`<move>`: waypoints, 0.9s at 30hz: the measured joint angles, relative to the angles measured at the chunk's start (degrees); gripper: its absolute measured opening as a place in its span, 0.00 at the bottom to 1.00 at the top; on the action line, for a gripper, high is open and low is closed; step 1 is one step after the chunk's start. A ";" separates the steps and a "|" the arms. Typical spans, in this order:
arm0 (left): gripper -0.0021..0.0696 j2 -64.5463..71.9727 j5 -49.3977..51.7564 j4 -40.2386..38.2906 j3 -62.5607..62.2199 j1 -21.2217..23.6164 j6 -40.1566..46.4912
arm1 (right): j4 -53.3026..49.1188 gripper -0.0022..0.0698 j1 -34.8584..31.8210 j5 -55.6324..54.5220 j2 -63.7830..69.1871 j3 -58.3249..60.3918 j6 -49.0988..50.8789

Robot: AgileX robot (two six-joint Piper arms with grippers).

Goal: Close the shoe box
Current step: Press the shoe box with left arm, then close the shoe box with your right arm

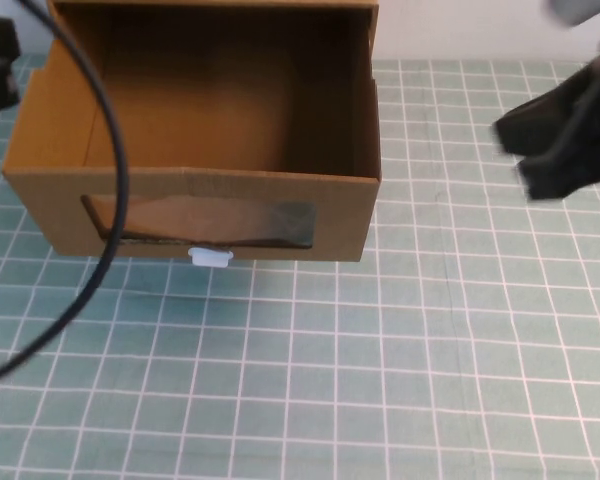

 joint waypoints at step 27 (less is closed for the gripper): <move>0.02 49.29 26.55 -29.50 -50.21 9.09 26.05 | -45.21 0.01 41.32 -3.02 15.03 1.28 18.45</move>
